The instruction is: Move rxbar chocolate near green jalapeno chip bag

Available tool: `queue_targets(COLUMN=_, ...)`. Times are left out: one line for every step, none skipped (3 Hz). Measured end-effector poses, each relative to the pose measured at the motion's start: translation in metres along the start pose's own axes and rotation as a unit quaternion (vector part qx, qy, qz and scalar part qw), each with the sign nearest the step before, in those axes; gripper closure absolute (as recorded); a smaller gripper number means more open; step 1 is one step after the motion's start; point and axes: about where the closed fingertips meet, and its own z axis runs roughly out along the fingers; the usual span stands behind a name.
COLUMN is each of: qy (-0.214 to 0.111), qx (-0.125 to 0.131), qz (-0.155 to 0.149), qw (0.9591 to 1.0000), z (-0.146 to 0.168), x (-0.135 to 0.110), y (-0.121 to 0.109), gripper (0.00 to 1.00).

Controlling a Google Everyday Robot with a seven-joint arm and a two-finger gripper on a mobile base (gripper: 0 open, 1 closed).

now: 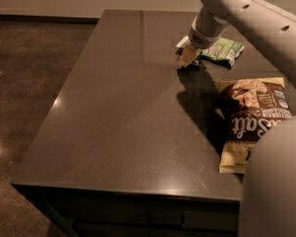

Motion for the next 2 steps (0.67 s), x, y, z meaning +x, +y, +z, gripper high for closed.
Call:
queue_targets(qy=0.001, qx=-0.001, qz=-0.001, qw=1.0, z=0.0024, x=0.0003, y=0.001, gripper=0.0)
queue_targets(qy=0.001, qx=-0.001, qz=-0.001, qw=1.0, z=0.0025, x=0.0003, y=0.0011, gripper=0.0)
